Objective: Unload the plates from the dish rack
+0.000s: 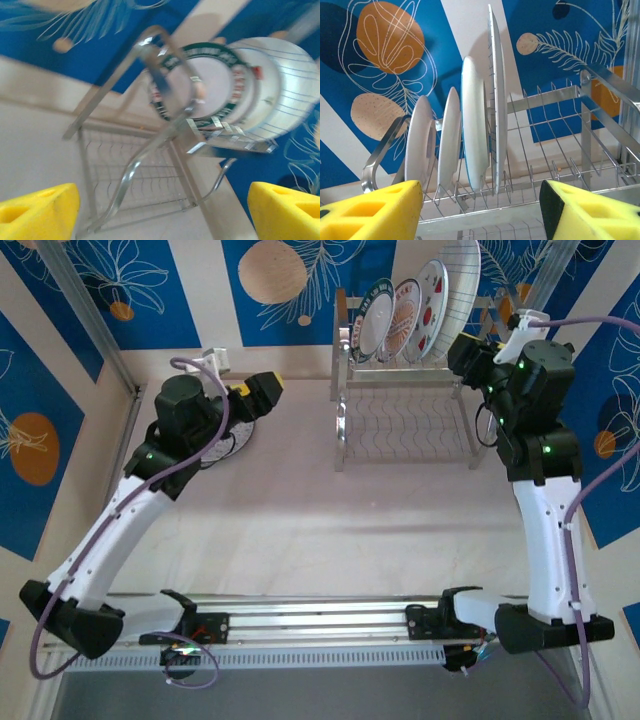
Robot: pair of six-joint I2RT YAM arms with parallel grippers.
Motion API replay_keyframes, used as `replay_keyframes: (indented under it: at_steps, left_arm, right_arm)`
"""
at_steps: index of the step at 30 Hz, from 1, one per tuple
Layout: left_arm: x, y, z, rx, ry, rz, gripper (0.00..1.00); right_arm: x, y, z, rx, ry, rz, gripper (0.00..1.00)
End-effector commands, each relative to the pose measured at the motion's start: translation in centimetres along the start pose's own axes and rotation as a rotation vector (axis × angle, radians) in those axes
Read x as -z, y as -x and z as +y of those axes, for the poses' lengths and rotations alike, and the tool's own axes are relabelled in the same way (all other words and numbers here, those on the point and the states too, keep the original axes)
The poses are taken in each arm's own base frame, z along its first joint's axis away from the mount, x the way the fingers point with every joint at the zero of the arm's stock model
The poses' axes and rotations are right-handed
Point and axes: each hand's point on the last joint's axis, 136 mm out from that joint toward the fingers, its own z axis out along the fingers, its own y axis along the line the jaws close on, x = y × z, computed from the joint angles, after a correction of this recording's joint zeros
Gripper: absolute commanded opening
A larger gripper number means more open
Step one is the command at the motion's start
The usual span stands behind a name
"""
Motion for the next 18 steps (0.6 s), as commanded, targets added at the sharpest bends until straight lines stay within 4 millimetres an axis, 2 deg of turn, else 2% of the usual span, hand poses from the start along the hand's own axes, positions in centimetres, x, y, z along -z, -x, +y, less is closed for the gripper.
replay_keyframes:
  at_steps: [1, 3, 12, 18]
  left_arm:
    - [2.4, 2.6, -3.8, -0.172, -0.100, -0.131, 0.89]
    - [2.9, 2.4, -4.7, -0.179, -0.131, -0.129, 0.90]
    - [3.9, 0.7, -6.3, -0.198, -0.185, -0.071, 0.90]
    - [5.1, 1.3, -7.4, -0.229, -0.203, -0.089, 0.90]
  right_arm:
    - [-0.4, 1.2, 0.9, -0.029, 0.074, -0.002, 0.64]
    - [-1.3, 1.6, 0.8, -0.024, 0.089, -0.004, 0.61]
    - [-5.2, 2.3, 0.0, 0.009, 0.080, 0.006, 0.57]
    - [-7.7, 2.9, -0.6, 0.000, 0.067, 0.007, 0.54]
